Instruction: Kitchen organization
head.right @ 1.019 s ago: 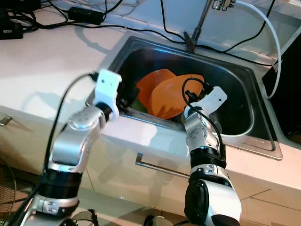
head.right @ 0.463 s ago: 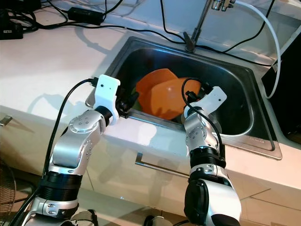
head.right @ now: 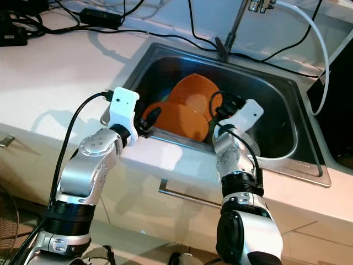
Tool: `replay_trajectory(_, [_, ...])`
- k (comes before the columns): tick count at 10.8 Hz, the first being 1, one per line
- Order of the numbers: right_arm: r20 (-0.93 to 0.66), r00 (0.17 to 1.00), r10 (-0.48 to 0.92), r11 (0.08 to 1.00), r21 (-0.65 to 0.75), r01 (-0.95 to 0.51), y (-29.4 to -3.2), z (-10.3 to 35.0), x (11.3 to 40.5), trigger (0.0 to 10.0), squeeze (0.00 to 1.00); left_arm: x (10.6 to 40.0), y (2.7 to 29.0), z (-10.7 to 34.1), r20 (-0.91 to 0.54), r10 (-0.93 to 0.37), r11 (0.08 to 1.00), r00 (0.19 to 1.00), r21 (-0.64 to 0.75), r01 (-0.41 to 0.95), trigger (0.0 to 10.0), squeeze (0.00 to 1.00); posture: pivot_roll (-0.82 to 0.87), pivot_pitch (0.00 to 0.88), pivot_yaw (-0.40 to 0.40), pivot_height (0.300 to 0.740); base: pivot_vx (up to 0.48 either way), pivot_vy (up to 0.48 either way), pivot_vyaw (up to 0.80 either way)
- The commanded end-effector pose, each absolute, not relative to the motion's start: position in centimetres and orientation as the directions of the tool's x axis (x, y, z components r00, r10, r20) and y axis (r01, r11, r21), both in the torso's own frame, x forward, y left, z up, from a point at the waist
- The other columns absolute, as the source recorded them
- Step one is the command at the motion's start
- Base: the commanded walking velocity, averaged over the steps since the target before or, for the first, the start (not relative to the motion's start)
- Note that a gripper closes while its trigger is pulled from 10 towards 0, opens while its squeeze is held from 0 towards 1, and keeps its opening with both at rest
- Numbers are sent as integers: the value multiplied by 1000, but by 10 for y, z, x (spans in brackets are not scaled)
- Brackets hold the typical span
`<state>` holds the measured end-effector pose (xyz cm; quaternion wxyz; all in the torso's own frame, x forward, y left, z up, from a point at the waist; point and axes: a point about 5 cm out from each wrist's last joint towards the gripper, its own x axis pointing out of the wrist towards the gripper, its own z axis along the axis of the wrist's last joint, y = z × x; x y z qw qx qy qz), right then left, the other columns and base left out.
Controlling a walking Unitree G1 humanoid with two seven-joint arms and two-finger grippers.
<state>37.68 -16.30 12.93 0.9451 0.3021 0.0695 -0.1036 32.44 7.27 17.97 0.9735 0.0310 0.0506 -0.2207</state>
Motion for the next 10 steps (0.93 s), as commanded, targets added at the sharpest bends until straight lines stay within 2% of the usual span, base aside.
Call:
replay_trajectory(1, [-172, 971, -166, 824, 517, 233, -167, 129, 375, 10000, 0, 324, 65, 183, -94, -450, 889, 888, 42, 455, 10000, 0, 77, 83, -130, 740, 0, 0, 0])
replay_trajectory(3, [32, 992, -123, 930, 353, 104, -158, 158, 375, 10000, 0, 331, 74, 192, -1, -396, 915, 918, 88, 395, 10000, 0, 68, 82, -131, 740, 0, 0, 0])
replay_trajectory(5, [302, 953, 11, 989, 138, -55, -142, 197, 361, 10000, 0, 338, 91, 208, 139, -293, 949, 946, 165, 270, 10000, 0, 55, 83, -135, 740, 0, 0, 0])
replay_trajectory(7, [374, 923, 85, 991, 66, -118, -129, 204, 344, 10000, 0, 338, 94, 212, 200, -259, 954, 945, 209, 217, 10000, 0, 42, 83, -138, 740, 0, 0, 0])
replay_trajectory(9, [356, 928, 110, 988, 59, -140, -122, 193, 334, 10000, 0, 337, 95, 213, 239, -248, 959, 939, 201, 202, 10000, 0, 41, 87, -142, 740, 0, 0, 0])
replay_trajectory(10, [331, 936, 117, 987, 67, -147, -117, 187, 331, 10000, 0, 337, 95, 213, 250, -242, 960, 938, 200, 194, 10000, 0, 39, 87, -143, 740, 0, -382, 0])
